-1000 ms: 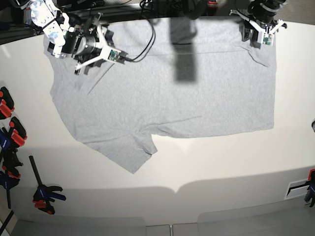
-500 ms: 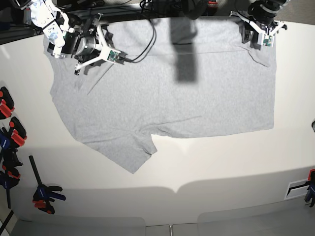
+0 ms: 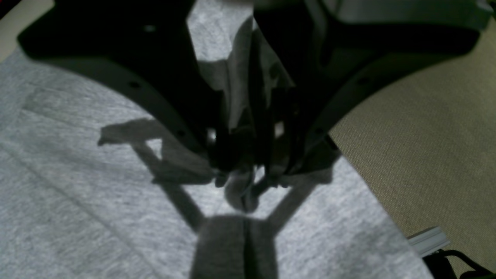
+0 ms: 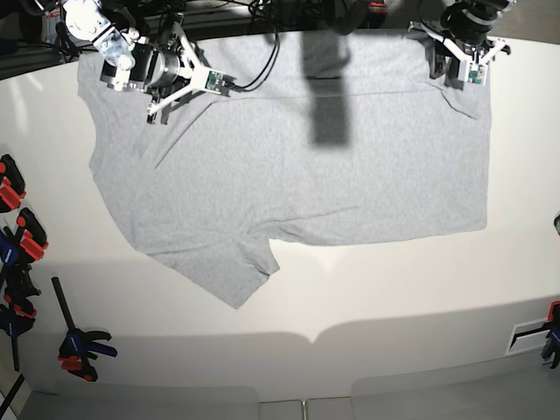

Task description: Fold the T-shirt properly

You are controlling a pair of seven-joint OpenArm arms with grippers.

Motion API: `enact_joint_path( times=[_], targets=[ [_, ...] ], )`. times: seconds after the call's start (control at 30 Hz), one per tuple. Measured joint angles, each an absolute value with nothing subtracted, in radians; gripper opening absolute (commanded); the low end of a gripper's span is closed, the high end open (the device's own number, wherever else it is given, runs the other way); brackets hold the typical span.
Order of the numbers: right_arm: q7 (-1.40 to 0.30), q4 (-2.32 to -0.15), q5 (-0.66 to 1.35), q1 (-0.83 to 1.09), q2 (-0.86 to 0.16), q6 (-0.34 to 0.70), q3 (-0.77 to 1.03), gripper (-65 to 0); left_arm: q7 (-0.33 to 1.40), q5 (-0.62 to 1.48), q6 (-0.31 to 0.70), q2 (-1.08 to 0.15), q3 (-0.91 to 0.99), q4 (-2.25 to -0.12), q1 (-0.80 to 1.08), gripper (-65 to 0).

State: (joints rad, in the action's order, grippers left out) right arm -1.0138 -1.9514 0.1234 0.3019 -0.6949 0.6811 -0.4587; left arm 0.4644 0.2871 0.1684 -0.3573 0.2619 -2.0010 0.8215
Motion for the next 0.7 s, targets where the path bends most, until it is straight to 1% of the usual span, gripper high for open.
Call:
enact_joint_path(
  times=[0.17, 0.4, 0.5, 0.7],
  targets=[
    [-1.038, -1.975, 0.101, 0.302, -0.695, 0.680, -0.461, -49.2, 0.465, 0.287, 0.168, -0.357, 0.262, -2.001, 0.822, -50.3],
    [-1.033, -1.997, 0.104, 0.296, -0.695, 0.654, -0.458, -49.2, 0.464, 0.287, 0.168, -0.357, 0.262, -2.001, 0.822, -50.3],
    [-1.016, -1.996, 0.104, 0.279, -0.695, 0.627, -0.458, -49.2, 0.464, 0.287, 0.168, -0.357, 0.262, -2.001, 0.822, -50.3],
    [-0.983, -1.996, 0.104, 0.245, -0.695, 0.624, -0.458, -49.2, 0.465, 0.287, 0.168, -0.357, 0.262, -2.001, 0.822, -50.3]
  ],
)
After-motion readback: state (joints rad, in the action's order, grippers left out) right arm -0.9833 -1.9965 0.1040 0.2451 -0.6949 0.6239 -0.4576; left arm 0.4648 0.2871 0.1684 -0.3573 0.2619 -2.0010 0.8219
